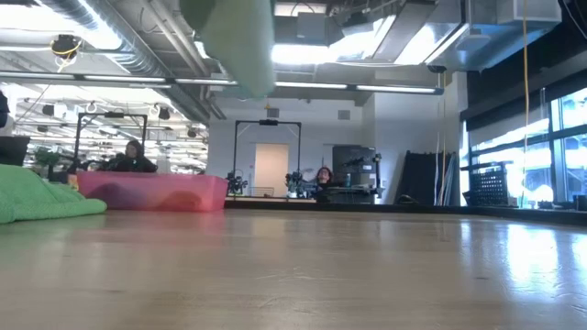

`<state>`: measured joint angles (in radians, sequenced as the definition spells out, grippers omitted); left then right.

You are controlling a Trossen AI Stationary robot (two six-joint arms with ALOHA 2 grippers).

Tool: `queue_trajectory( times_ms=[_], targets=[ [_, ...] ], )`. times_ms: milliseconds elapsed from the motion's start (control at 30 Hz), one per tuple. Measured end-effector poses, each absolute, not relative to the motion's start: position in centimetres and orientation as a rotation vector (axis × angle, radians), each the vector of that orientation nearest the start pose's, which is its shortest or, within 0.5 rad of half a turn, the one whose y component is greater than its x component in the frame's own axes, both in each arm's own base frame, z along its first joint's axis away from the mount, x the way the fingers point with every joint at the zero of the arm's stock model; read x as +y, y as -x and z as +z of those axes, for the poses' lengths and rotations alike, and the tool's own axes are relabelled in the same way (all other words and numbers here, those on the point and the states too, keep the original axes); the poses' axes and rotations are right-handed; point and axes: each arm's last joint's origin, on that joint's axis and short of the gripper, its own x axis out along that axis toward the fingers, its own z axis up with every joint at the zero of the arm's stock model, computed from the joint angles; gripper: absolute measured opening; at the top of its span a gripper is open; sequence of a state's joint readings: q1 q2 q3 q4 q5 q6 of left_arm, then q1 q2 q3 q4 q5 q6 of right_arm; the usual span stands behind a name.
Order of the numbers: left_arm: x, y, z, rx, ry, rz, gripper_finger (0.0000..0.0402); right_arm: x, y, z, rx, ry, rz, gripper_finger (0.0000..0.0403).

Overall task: Fold microfiber towels
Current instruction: Fold the light green microfiber towel

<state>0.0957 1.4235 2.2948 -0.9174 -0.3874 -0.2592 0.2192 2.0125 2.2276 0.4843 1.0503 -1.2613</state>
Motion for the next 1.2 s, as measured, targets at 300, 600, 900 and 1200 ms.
queue_trajectory(
  times_ms=[300,600,900,1200],
  targets=[
    [3.0,-18.7,58.4,0.006,0.235,0.538,0.0000,7.1,-41.9,50.4,0.023,0.753,-0.983,0.0064],
    [3.1,-18.7,58.2,0.019,0.235,0.557,0.0000,7.0,-40.5,52.7,0.015,0.728,-0.972,0.0009],
    [3.0,-18.9,56.6,0.188,0.204,0.544,0.0000,6.7,-40.3,53.0,0.052,0.718,-0.975,0.0003],
    [3.1,-20.7,54.6,0.308,0.188,0.525,0.0000,6.4,-39.6,53.7,0.050,0.751,-0.961,0.0002]
  ],
)
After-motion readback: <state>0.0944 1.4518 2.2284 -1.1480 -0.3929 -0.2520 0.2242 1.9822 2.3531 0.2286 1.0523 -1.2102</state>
